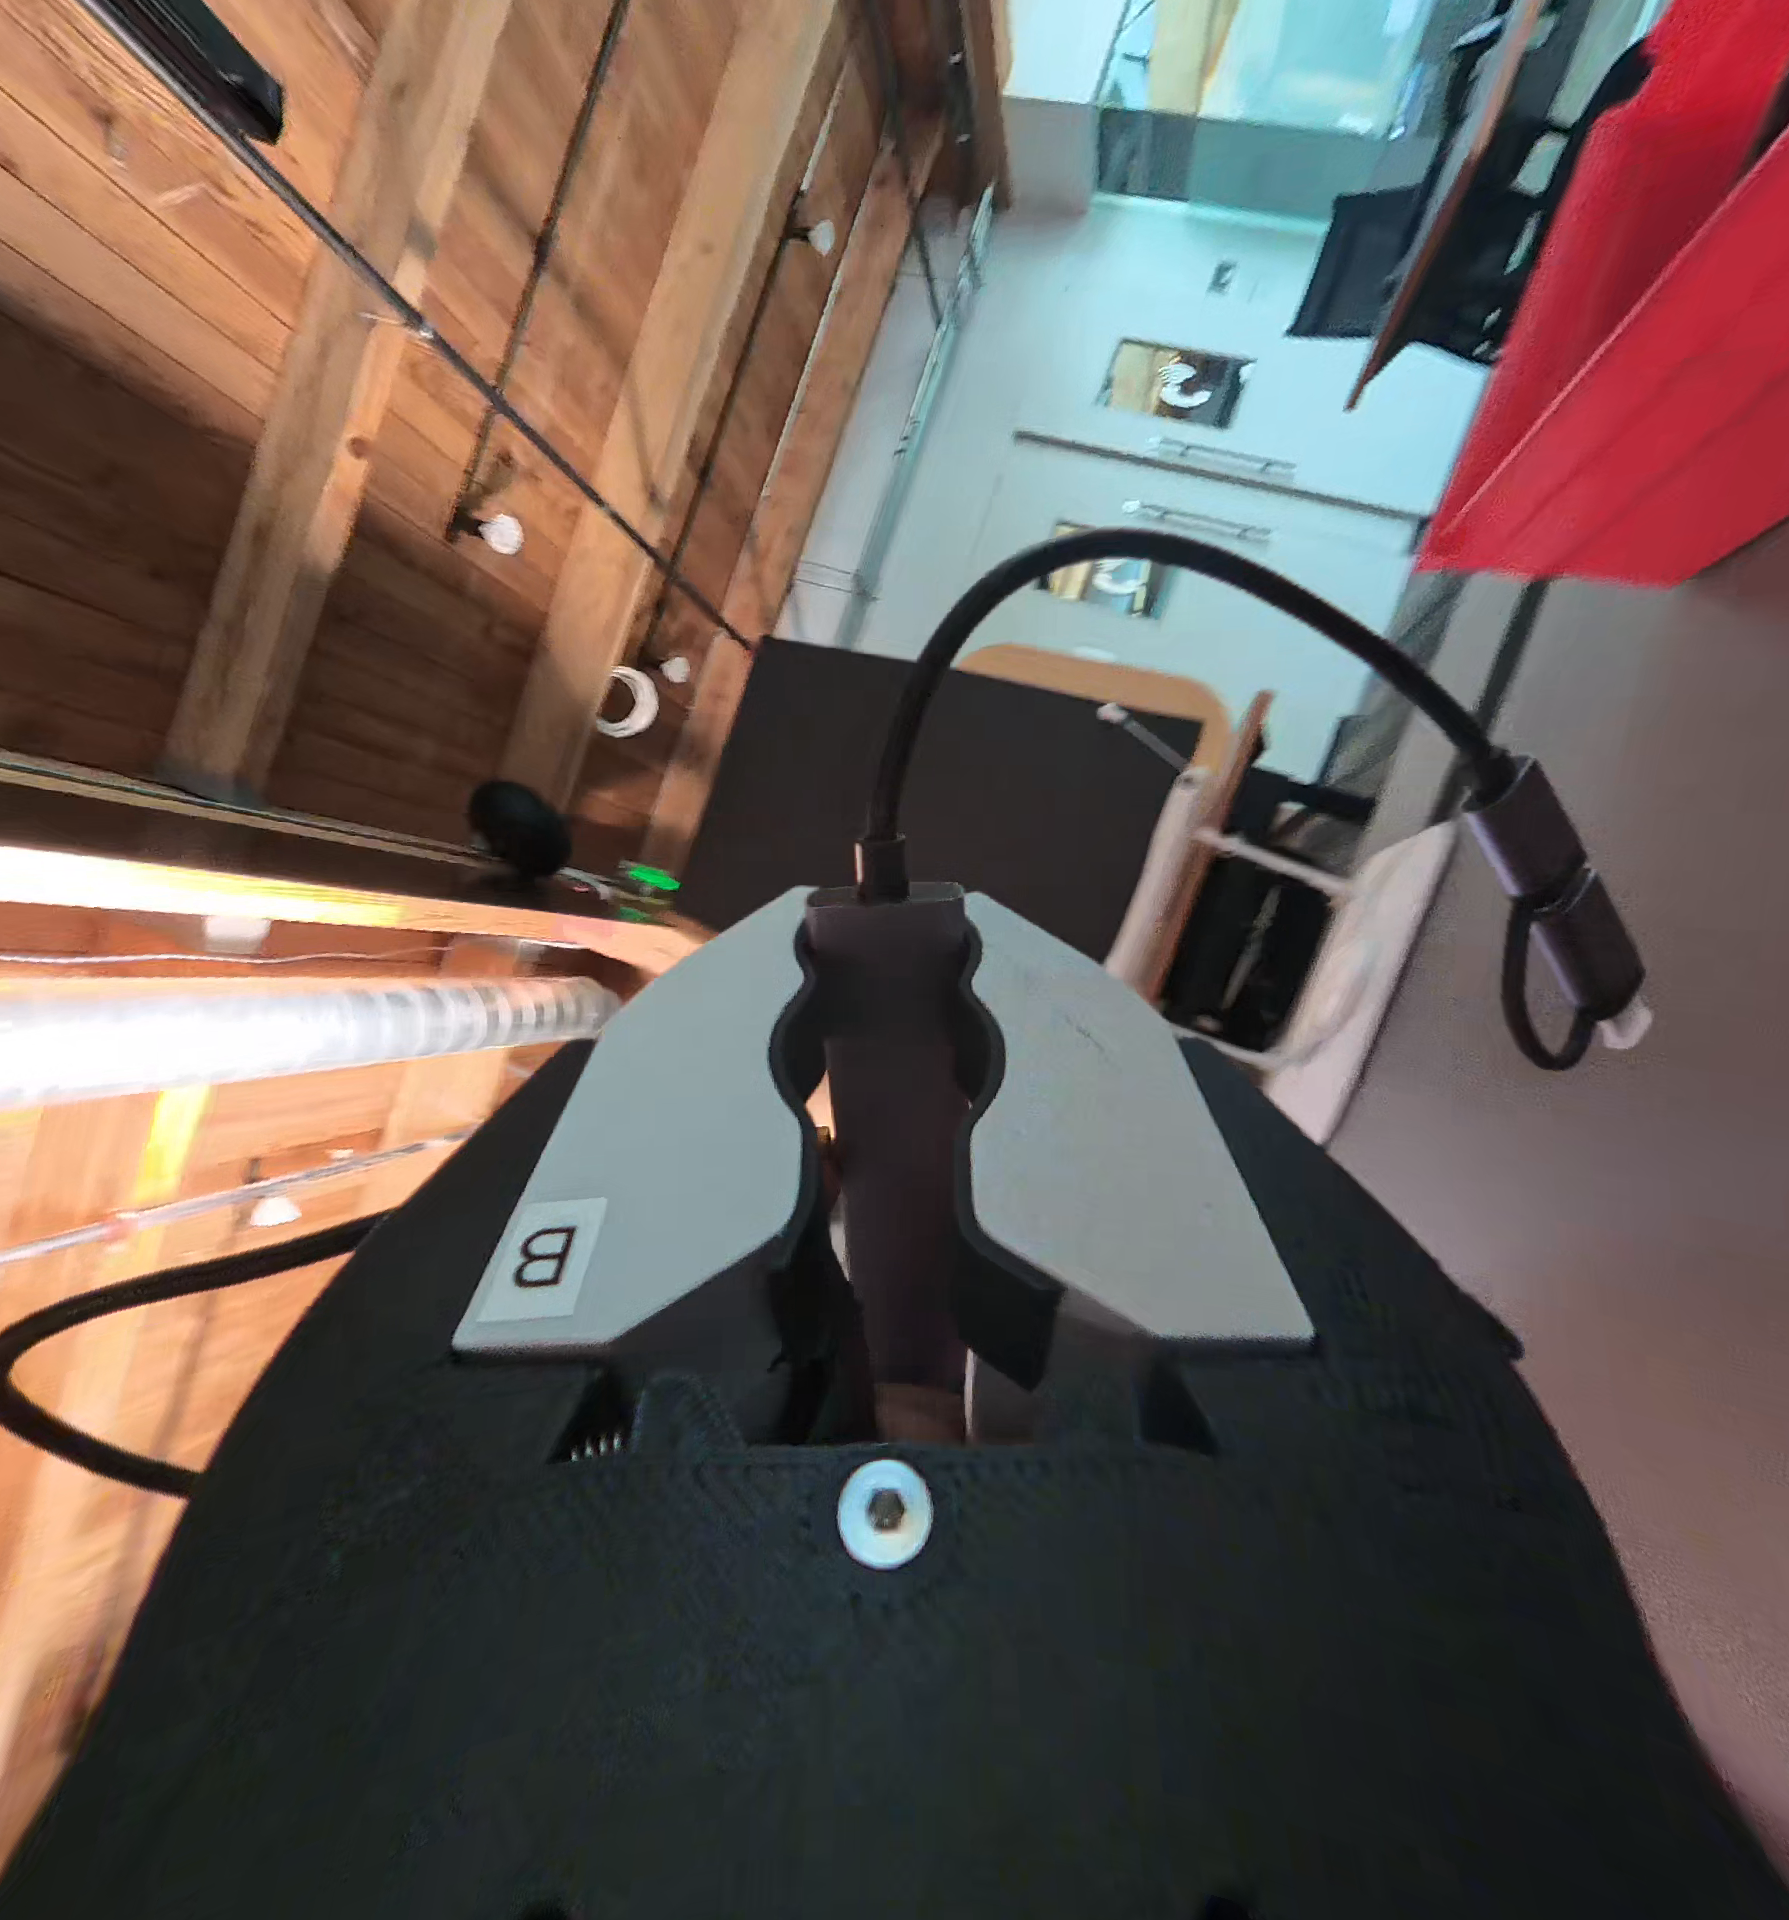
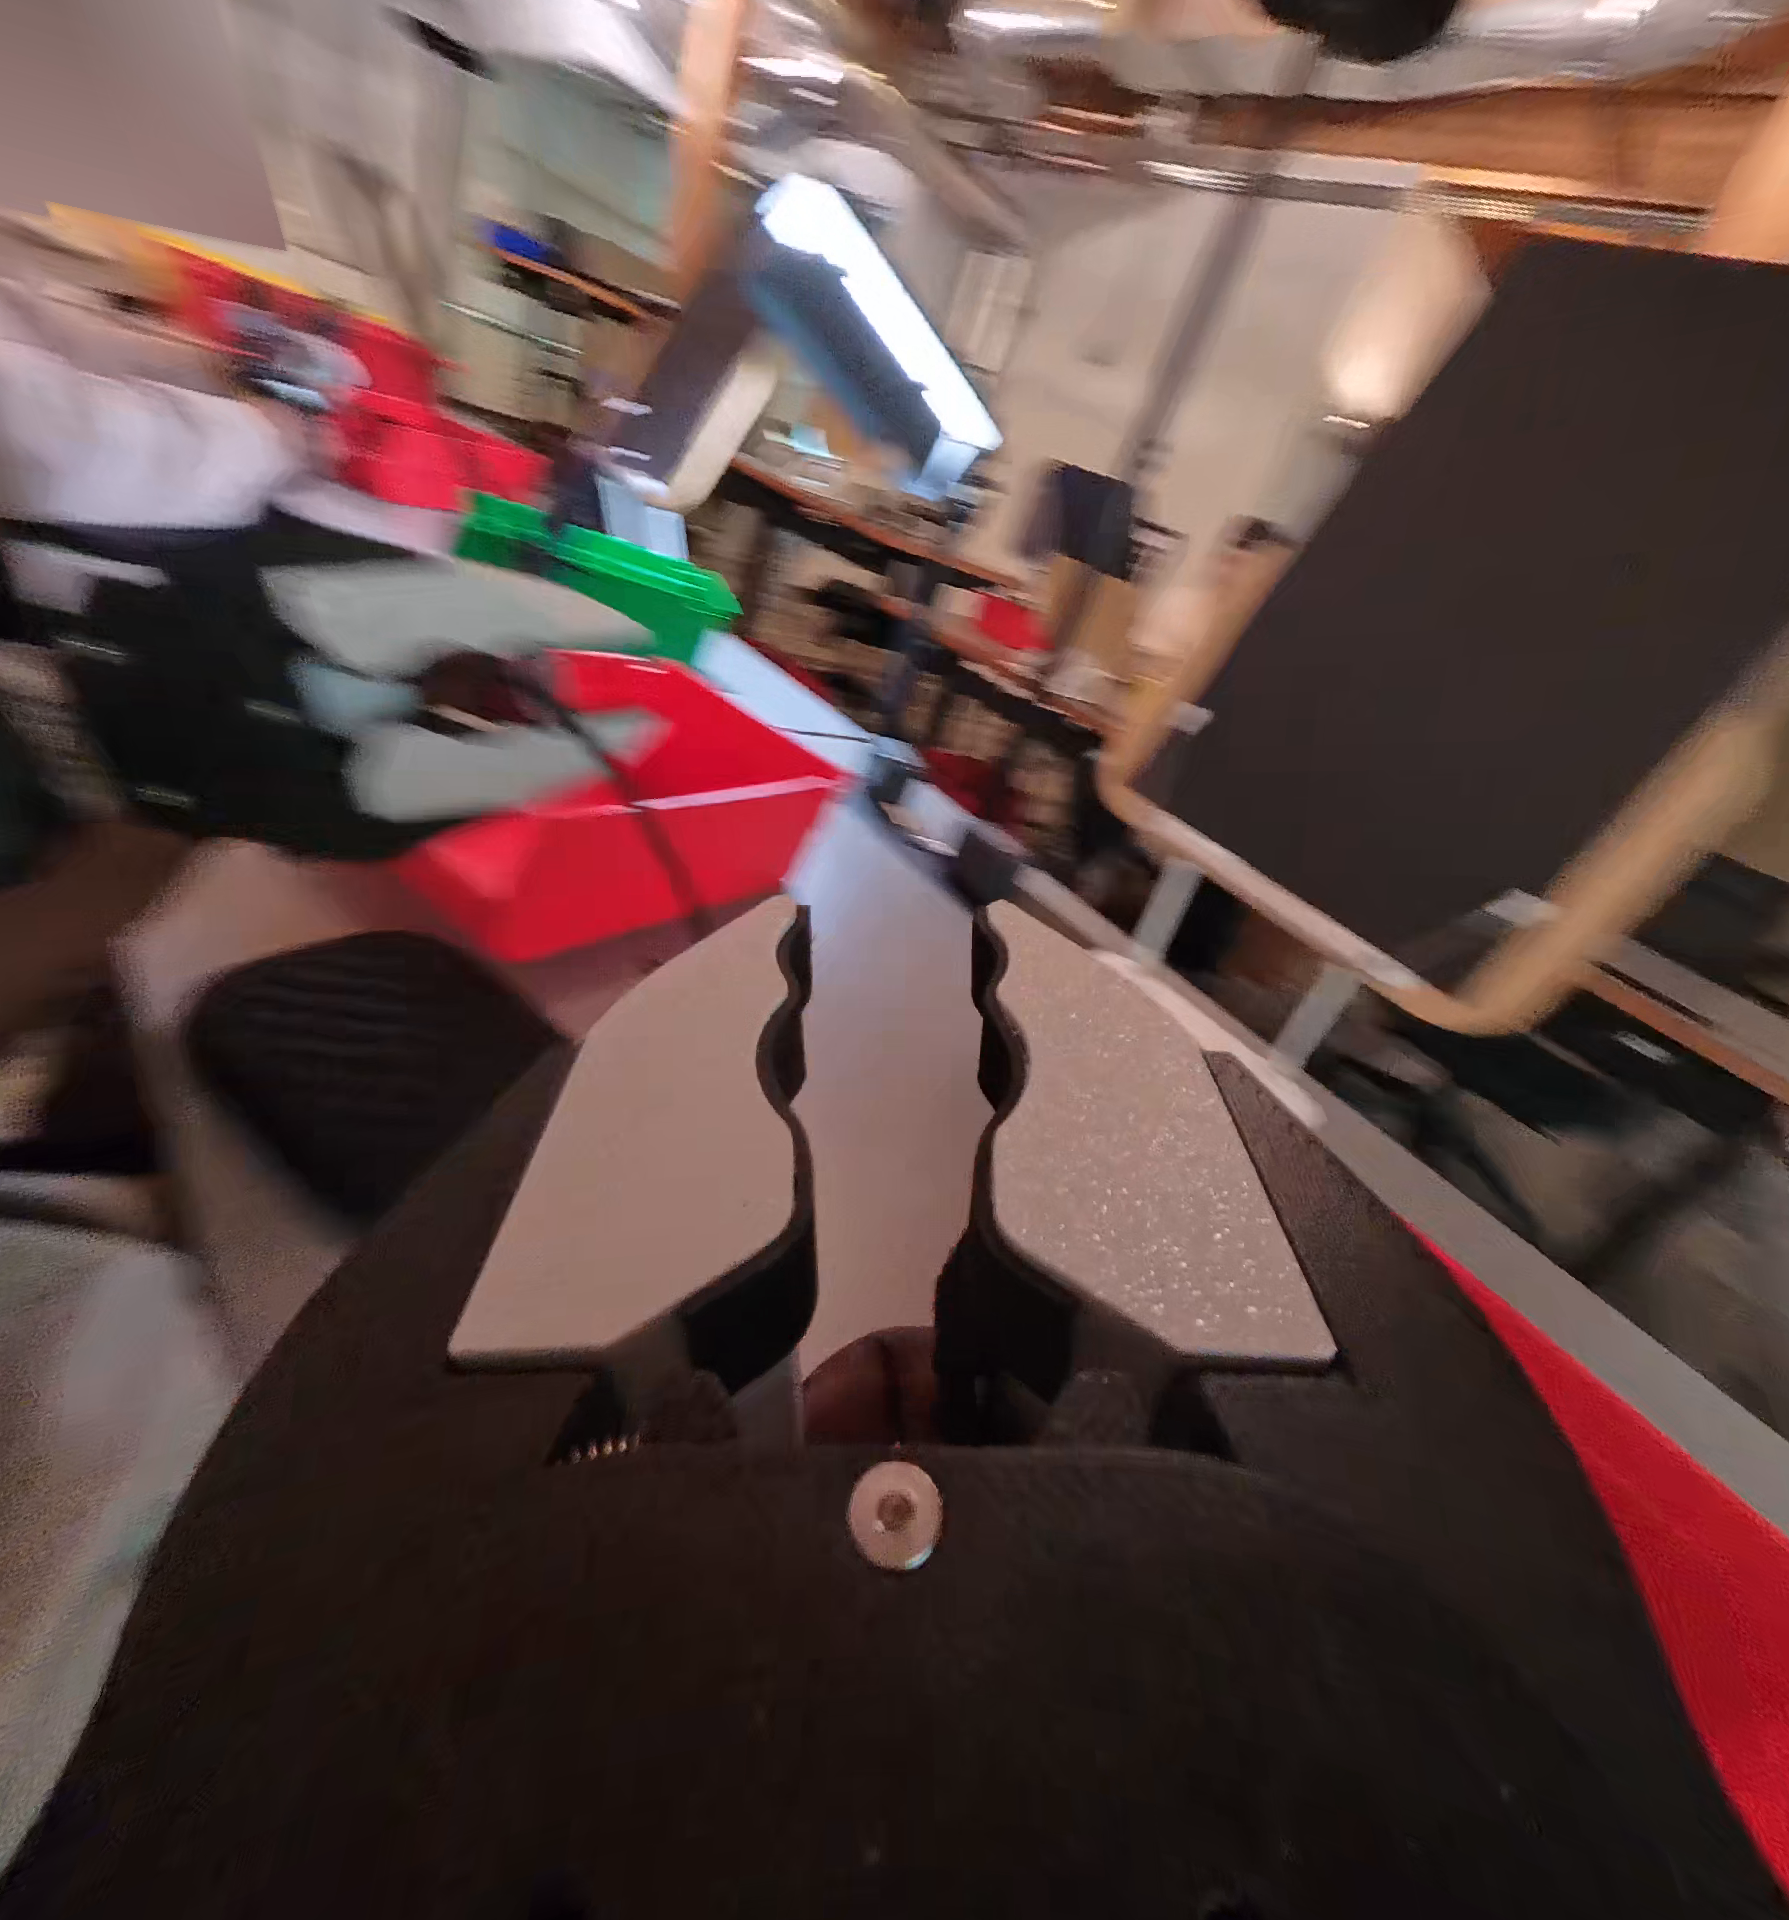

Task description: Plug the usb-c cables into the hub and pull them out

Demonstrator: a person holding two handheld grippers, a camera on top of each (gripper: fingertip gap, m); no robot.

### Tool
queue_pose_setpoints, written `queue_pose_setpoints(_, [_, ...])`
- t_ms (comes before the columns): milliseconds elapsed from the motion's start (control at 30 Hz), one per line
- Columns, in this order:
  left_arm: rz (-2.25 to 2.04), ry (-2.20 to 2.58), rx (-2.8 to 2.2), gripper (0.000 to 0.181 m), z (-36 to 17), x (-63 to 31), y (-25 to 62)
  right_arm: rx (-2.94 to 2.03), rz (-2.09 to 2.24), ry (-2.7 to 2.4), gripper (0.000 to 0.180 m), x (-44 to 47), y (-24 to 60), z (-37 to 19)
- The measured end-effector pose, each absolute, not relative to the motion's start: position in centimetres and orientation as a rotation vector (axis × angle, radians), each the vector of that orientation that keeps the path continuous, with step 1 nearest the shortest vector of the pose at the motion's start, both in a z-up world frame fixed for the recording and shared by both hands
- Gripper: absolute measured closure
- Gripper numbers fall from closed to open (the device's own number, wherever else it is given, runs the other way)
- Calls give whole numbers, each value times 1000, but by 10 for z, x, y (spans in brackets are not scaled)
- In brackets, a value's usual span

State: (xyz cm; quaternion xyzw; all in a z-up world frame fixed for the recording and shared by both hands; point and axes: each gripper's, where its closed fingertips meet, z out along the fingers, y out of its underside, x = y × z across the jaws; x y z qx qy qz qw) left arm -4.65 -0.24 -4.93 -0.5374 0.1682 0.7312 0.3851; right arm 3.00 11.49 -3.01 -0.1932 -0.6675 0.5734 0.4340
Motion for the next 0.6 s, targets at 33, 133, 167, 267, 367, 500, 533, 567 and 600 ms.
queue_pose_setpoints(33, [1812,419,-1390,160,-57,-43,8,-411,1477,-1713,151,39,95,-32])
queue_pose_setpoints(133, [1704,440,-1416,160,-79,-35,35,-366,1414,-1814,151,41,56,-49])
queue_pose_setpoints(167, [1697,457,-1426,160,-84,-33,41,-387,1344,-1841,151,35,49,-58])
queue_pose_setpoints(267, [1674,484,-1410,159,-92,-26,51,-451,1166,-1897,151,14,40,-86])
queue_pose_setpoints(367, [1678,486,-1411,160,-95,-24,53,-506,1131,-1971,153,4,33,-107])
queue_pose_setpoints(500, [1643,537,-1434,158,-104,-23,57,-516,1135,-1970,167,-4,28,-114])
queue_pose_setpoints(533, [1653,548,-1430,156,-105,-24,56,-503,1129,-1965,167,-5,27,-115])
queue_pose_setpoints(567, [1652,552,-1426,154,-105,-24,56,-499,1144,-1962,167,-6,26,-115])
queue_pose_setpoints(600, [1639,541,-1423,153,-104,-25,55,-513,1187,-1964,169,-7,26,-114])
